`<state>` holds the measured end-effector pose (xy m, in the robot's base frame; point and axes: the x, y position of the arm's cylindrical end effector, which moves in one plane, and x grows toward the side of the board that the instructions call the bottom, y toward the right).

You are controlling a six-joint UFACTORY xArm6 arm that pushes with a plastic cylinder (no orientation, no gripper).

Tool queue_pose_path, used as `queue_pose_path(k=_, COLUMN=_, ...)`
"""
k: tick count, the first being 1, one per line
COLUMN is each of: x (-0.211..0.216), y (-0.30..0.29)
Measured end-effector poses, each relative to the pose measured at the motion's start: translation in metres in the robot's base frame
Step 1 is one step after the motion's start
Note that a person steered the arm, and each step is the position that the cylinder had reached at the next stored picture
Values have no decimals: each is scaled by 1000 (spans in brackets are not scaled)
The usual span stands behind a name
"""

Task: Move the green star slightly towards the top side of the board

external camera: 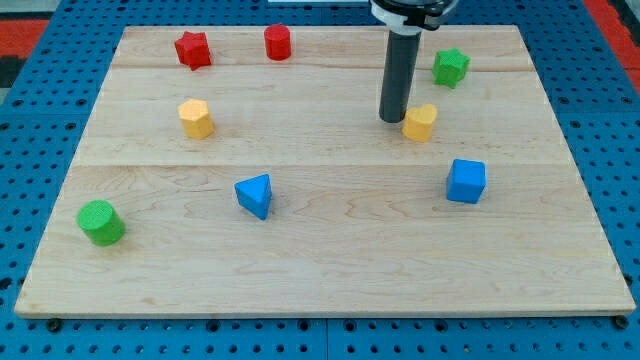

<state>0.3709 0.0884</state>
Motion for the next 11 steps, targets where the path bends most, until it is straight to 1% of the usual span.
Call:
queue_pose_path(k=1, x=4, y=18)
queue_pose_path(k=2, x=4, y=10)
queue_pose_path(k=3, x=1, y=15)
queue_pose_path(k=4, x=-16, y=54)
queue_pose_path(k=6, x=-51, y=88)
queue_pose_path(k=8, x=-100, y=79)
queue_pose_path(k=9, x=-87, y=78)
queue_pose_path(k=11, x=0, y=106)
